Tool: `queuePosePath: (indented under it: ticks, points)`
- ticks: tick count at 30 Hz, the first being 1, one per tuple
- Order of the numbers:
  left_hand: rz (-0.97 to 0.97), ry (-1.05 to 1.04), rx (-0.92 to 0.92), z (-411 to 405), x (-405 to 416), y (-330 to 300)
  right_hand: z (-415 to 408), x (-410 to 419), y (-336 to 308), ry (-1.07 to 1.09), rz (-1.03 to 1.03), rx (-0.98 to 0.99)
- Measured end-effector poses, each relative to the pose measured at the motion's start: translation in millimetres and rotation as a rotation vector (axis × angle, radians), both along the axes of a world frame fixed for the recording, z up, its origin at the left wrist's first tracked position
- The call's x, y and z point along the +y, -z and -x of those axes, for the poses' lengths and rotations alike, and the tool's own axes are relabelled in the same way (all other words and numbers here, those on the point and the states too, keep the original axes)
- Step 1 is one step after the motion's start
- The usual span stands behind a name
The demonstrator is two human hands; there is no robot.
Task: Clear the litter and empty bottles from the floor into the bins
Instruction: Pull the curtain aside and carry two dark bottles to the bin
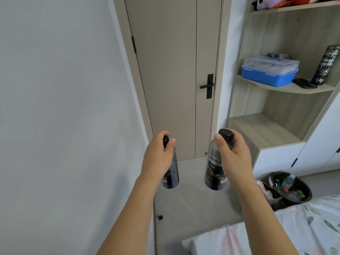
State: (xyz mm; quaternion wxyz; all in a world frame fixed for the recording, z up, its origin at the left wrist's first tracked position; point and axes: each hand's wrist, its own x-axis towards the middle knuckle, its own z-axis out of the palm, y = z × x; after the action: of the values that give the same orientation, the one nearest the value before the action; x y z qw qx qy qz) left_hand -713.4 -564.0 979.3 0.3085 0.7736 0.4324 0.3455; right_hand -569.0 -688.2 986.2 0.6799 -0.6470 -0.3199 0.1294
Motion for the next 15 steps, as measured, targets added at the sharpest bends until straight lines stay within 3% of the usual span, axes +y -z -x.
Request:
queuePosePath:
  ticks: [15]
  points:
    - [-0.005,0.055,0.036,-106,184,12,-103,178,15,-0.002,-0.002,0.054]
